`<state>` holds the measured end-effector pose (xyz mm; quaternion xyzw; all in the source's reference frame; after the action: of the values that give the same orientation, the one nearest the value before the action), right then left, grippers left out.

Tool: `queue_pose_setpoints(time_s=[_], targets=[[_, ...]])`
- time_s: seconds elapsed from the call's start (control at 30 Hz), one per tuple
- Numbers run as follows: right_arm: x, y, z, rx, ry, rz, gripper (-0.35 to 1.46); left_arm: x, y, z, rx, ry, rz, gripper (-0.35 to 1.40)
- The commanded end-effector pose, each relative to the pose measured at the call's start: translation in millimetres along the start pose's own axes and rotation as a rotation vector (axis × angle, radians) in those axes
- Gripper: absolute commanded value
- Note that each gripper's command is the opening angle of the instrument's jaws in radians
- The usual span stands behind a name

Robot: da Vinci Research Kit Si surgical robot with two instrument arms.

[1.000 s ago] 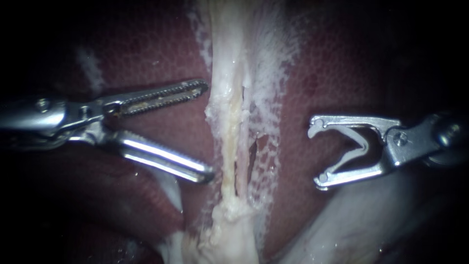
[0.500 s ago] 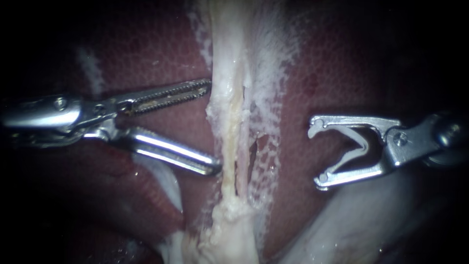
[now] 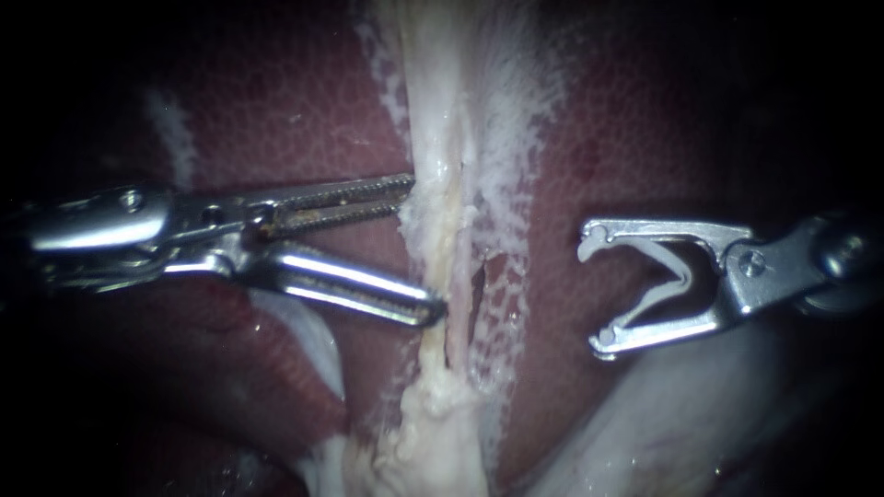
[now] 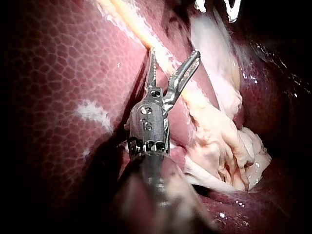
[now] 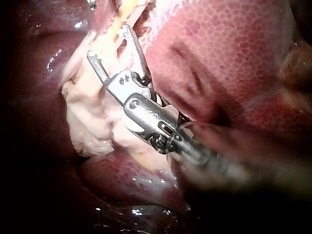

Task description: Grabbing gallbladder

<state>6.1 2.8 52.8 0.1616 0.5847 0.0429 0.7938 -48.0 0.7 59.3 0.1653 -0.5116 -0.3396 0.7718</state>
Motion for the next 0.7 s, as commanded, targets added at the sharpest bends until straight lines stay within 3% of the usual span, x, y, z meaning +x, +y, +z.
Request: queue_pose_setpoints(time_s=[0.03, 0.1, 0.13, 0.27, 0.4, 0.7], targets=[[0.0, 0.0, 0.0, 0.000, 0.000, 0.000, 0.60, 0.2, 0.4, 0.0, -0.001, 0.005, -0.006, 0.47], [0.0, 0.0, 0.0, 0.000, 0.000, 0.000, 0.60, 0.7, 1.1, 0.1, -0.001, 0.017, -0.004, 0.42], [0.0, 0.0, 0.0, 0.000, 0.000, 0.000, 0.60, 0.9, 1.4, 0.1, -0.002, 0.023, -0.015, 0.29], [0.0, 0.0, 0.0, 0.000, 0.000, 0.000, 0.60, 1.5, 2.0, 0.1, -0.006, 0.034, -0.036, 0.09], [0.0, 0.0, 0.0, 0.000, 0.000, 0.000, 0.60, 1.5, 1.7, -0.1, -0.008, 0.039, -0.048, -0.35], [0.0, 0.0, 0.0, 0.000, 0.000, 0.000, 0.60, 1.3, 1.2, -0.6, -0.011, 0.047, -0.078, -0.35]])
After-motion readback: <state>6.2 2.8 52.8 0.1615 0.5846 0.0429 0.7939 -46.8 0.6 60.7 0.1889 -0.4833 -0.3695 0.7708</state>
